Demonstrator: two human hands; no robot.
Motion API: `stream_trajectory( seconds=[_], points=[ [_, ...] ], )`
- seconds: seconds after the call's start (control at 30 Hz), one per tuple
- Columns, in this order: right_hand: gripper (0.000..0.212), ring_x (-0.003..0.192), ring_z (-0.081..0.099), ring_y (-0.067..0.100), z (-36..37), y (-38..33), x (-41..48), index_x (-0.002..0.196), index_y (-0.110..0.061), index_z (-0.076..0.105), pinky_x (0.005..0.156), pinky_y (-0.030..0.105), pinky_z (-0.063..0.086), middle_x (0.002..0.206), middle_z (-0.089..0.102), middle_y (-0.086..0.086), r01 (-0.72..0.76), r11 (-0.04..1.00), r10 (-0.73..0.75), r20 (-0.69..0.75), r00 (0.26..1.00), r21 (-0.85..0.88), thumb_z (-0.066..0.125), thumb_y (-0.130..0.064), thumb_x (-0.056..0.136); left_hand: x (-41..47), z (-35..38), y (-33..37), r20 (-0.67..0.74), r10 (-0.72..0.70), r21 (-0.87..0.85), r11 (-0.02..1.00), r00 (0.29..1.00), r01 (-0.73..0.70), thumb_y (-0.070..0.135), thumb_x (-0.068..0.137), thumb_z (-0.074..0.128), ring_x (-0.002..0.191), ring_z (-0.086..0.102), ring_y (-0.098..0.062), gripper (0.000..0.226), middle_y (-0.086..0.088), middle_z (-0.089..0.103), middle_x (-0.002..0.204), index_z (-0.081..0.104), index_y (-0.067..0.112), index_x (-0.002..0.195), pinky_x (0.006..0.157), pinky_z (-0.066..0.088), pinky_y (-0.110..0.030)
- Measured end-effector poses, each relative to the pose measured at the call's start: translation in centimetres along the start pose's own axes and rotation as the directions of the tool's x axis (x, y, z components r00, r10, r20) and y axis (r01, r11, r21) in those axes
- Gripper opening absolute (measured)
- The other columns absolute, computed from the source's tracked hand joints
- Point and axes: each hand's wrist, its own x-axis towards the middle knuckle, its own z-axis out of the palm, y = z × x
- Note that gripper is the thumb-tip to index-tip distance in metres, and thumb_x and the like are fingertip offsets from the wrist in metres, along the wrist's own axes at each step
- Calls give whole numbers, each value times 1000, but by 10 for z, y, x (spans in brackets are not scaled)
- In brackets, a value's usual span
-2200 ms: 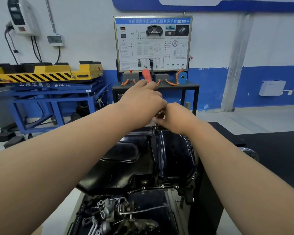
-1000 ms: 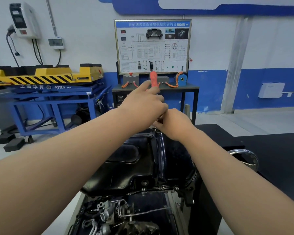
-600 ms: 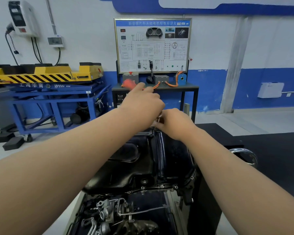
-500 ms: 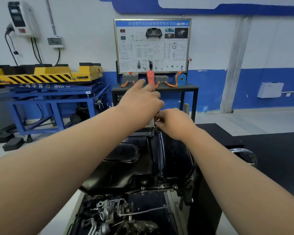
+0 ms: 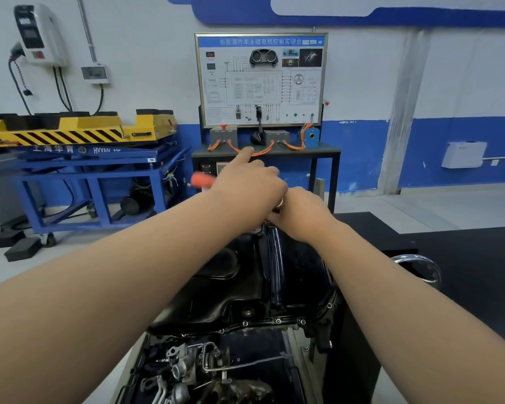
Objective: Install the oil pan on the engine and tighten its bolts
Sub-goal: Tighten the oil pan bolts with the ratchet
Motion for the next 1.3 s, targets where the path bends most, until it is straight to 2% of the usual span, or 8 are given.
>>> stream_trajectory(
  seconds=[0.17, 0.33, 0.47, 0.67, 0.8, 0.93, 1.07, 1.3],
  points=[
    [37, 50, 42, 13, -3, 2, -1, 61, -25, 36, 44, 25, 28, 59, 41, -6, 33, 999, -34, -5, 999, -28, 48, -40, 92, -1, 4, -3, -49, 78, 90, 993, 996, -73, 25, 93, 52, 111, 48, -24, 21, 3, 60, 108, 57, 23, 114, 114, 16, -46],
    [31, 48, 40, 16, -3, -6, -2, 57, -24, 34, 44, 24, 24, 56, 41, -4, -5, 996, 1, -42, 999, -94, 49, -24, 83, 1, 1, -5, 108, -28, -15, 999, 994, 30, 55, 93, 42, 93, 51, -21, 40, 0, 63, 94, 59, 20, 89, 112, 18, -41],
    [35, 44, 37, 14, 0, -7, -1, 55, -23, 34, 44, 23, 26, 53, 40, -3, -53, 998, 51, -73, 996, -25, 49, -32, 86, 2, 3, -3, 7, -1, 5, 1000, 1000, 1, 27, 93, 50, 97, 52, -21, 7, 3, 63, 97, 55, 21, 92, 109, 25, -40],
    [38, 50, 39, 10, -2, -4, 0, 59, -31, 31, 48, 27, 35, 58, 41, -6, -14, 999, 14, -12, 1000, 38, 48, -42, 91, 1, 7, -8, -112, 66, 46, 997, 992, -61, 16, 91, 52, 109, 48, -23, 23, 3, 59, 107, 57, 24, 112, 97, 33, -36],
    [33, 50, 43, 15, -4, -2, -1, 58, -25, 35, 45, 26, 30, 56, 42, -5, 7, 1000, -7, -22, 1000, -12, 47, -27, 89, 1, 8, -8, -13, -20, -15, 1000, 1000, 19, 45, 95, 43, 83, 55, -20, 27, 4, 60, 81, 52, 20, 90, 103, 29, -38],
    [30, 47, 38, 14, -1, -9, -1, 56, -23, 35, 43, 24, 24, 55, 41, -4, -28, 999, 26, -51, 998, -43, 49, -17, 82, 4, 9, -5, 83, -109, -54, 992, 991, 114, 48, 93, 40, 53, 38, -14, 42, 3, 39, 60, 40, 17, 65, 102, 26, -40],
    [39, 45, 39, 13, 3, -10, 2, 55, -25, 34, 44, 24, 30, 53, 41, -4, -64, 998, 62, -116, 991, -15, 47, -34, 90, 5, 9, -9, -5, -20, -37, 999, 1000, 20, 26, 94, 49, 87, 57, -19, 9, 6, 60, 86, 57, 22, 96, 108, 23, -40],
    [32, 52, 44, 15, 3, -2, 0, 66, -24, 38, 50, 28, 36, 59, 41, -6, -15, 1000, 15, -58, 998, 6, 45, -38, 94, 4, 14, -11, -106, 50, 12, 999, 993, -49, 28, 95, 51, 110, 50, -20, 22, 10, 64, 107, 56, 30, 116, 110, 21, -38]
  ],
)
